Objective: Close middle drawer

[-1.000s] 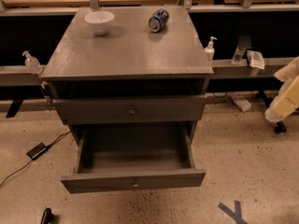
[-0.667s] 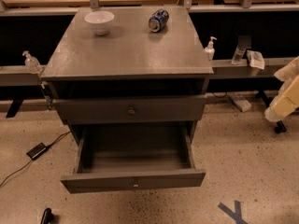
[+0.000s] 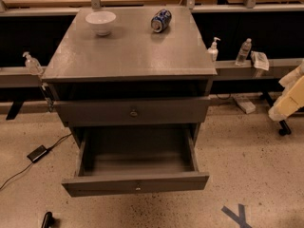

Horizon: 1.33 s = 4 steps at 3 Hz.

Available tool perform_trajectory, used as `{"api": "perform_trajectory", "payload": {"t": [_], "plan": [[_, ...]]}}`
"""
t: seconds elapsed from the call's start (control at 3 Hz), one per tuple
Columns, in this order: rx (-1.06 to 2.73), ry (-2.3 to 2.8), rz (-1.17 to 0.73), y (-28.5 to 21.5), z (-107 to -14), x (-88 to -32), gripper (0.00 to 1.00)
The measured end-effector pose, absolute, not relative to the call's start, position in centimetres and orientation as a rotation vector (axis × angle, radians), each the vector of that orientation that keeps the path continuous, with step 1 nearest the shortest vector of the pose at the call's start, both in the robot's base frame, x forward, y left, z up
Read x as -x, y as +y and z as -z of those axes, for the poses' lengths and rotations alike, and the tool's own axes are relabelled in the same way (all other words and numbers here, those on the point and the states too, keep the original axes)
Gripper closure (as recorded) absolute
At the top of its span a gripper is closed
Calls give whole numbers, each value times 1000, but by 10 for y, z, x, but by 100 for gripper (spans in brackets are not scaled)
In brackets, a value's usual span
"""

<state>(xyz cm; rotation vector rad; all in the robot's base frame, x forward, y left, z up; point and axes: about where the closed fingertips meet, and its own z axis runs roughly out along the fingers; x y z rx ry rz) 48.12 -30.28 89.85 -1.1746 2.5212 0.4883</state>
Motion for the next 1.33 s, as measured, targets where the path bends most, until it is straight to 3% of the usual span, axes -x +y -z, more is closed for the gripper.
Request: {"api": "perform_trajectory", "payload": {"t": [0.67, 1.33], "plan": [[1124, 2518, -492, -303, -894, -487, 0], [1070, 2583, -376, -234, -848, -492, 0]]}}
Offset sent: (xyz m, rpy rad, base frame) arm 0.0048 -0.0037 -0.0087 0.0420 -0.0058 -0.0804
